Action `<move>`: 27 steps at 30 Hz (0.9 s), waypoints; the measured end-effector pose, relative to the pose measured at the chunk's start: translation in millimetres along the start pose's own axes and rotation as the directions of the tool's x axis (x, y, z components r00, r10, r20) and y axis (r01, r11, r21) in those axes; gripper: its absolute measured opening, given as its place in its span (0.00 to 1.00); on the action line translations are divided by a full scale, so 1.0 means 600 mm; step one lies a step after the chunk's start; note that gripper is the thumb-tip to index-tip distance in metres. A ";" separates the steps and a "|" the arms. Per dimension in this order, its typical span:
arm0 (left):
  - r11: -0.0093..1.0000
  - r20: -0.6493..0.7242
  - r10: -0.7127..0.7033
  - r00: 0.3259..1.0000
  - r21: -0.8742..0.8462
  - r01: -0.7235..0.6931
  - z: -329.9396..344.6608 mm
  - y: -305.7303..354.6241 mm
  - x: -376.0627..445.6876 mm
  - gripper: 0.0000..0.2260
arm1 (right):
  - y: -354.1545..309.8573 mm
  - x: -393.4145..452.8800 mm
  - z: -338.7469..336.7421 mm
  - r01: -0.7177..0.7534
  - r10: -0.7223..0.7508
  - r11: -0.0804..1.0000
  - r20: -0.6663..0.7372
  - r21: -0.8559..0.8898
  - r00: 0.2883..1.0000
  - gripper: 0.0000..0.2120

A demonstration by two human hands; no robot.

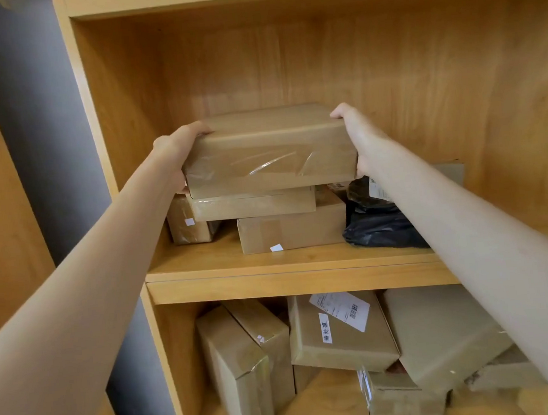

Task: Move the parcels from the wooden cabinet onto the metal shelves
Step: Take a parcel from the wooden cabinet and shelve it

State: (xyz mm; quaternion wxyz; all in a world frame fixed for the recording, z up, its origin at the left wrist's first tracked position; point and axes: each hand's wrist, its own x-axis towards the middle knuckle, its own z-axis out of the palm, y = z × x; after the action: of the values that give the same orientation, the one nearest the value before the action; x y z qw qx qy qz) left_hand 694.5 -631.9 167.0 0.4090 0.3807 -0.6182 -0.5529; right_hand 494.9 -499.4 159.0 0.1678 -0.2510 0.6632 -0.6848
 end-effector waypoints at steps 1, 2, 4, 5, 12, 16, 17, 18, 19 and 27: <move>1.000 -0.002 0.008 1.000 -0.009 -0.008 -0.001 -0.002 -0.014 0.22 | 0.001 -0.011 -0.006 0.004 -0.004 1.000 0.008 0.001 1.000 0.19; 1.000 -0.005 0.014 1.000 -0.020 -0.014 -0.002 -0.004 -0.028 0.23 | 0.002 -0.022 -0.013 0.006 -0.006 1.000 0.019 0.001 1.000 0.22; 0.999 -0.018 0.025 1.000 -0.042 -0.026 -0.001 -0.007 -0.057 0.23 | 0.006 -0.046 -0.028 0.007 -0.008 1.000 0.037 0.006 0.999 0.28; 0.998 -0.027 0.032 0.999 -0.051 -0.034 0.000 -0.009 -0.071 0.22 | 0.008 -0.057 -0.036 0.013 -0.013 1.000 0.043 0.014 0.999 0.28; 0.993 -0.076 0.086 0.993 -0.077 -0.092 0.010 -0.044 -0.179 0.21 | 0.034 -0.147 -0.112 -0.015 -0.001 0.992 0.121 0.128 0.993 0.29; 0.993 -0.077 0.098 0.992 -0.052 -0.102 0.015 -0.098 -0.231 0.23 | 0.060 -0.216 -0.155 -0.089 0.059 0.978 0.158 0.187 0.986 0.14; 0.994 -0.070 0.099 0.993 -0.048 -0.102 0.016 -0.114 -0.243 0.23 | 0.069 -0.230 -0.166 -0.114 0.078 0.973 0.180 0.201 0.981 0.09; 0.993 -0.063 0.103 0.993 -0.042 -0.106 0.017 -0.129 -0.256 0.23 | 0.079 -0.241 -0.177 -0.143 0.098 0.966 0.207 0.217 0.973 0.07; 0.993 -0.059 0.112 0.992 -0.038 -0.114 0.018 -0.142 -0.267 0.23 | 0.087 -0.253 -0.188 -0.169 0.113 0.958 0.236 0.233 0.965 0.06; 0.984 0.013 0.175 0.984 -0.046 -0.175 0.013 -0.181 -0.324 0.23 | 0.117 -0.318 -0.239 -0.247 0.176 0.944 0.295 0.221 0.939 0.09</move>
State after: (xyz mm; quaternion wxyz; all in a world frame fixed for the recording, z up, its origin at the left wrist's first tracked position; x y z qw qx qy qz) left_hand 762.3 -460.1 42.2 0.4592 0.3110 -0.6401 -0.5317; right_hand 562.4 -278.0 66.7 0.3611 -0.2455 0.5639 -0.7010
